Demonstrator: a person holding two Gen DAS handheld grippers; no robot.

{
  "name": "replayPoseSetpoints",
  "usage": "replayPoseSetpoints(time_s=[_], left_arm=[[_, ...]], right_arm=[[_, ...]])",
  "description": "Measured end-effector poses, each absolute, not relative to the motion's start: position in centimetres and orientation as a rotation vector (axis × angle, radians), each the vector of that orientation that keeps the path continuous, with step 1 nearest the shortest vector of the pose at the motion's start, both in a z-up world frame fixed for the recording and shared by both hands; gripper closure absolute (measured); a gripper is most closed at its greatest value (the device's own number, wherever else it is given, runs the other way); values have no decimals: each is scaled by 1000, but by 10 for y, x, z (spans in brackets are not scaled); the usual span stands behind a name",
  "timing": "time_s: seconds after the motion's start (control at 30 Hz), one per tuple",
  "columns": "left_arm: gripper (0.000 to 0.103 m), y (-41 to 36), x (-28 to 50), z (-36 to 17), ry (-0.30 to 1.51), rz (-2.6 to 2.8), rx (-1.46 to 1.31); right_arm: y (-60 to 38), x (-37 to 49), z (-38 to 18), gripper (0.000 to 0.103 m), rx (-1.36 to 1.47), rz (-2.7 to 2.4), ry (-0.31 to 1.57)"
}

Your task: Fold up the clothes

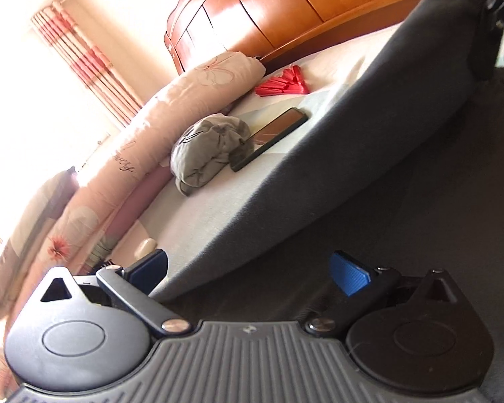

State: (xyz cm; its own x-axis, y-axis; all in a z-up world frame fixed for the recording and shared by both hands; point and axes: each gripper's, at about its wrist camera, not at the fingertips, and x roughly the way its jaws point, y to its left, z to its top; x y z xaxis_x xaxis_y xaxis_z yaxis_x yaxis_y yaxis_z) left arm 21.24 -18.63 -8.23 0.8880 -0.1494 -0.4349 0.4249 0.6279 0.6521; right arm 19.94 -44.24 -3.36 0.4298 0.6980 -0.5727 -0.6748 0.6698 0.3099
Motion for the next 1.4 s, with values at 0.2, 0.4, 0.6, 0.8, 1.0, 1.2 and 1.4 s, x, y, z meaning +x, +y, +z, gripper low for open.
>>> replayPoseSetpoints(time_s=[0.2,0.4,0.6,0.8,1.0,1.2,1.4], left_arm=[[1,-185,211,-97,319,-322,960],[2,-184,205,-104,239,-352,1073],[12,-188,194,-111,127,-430,1306],[52,-195,202,-124,170,-545,1399],[95,-195,195,-132,225,-562,1382],[102,-194,191,-117,224,-542,1360],[102,-192,182,-91,203,-530,1348]], right_arm=[[-431,181,-46,92,-73,872,772],[-421,170,-57,91,-173,864,789],[-426,168,-56,90,-158,864,783],[-426,162,-60,90,-172,867,795],[-430,161,-62,88,-171,837,798],[-434,159,-53,89,-154,804,758],[-440,159,-45,89,-135,773,718]])
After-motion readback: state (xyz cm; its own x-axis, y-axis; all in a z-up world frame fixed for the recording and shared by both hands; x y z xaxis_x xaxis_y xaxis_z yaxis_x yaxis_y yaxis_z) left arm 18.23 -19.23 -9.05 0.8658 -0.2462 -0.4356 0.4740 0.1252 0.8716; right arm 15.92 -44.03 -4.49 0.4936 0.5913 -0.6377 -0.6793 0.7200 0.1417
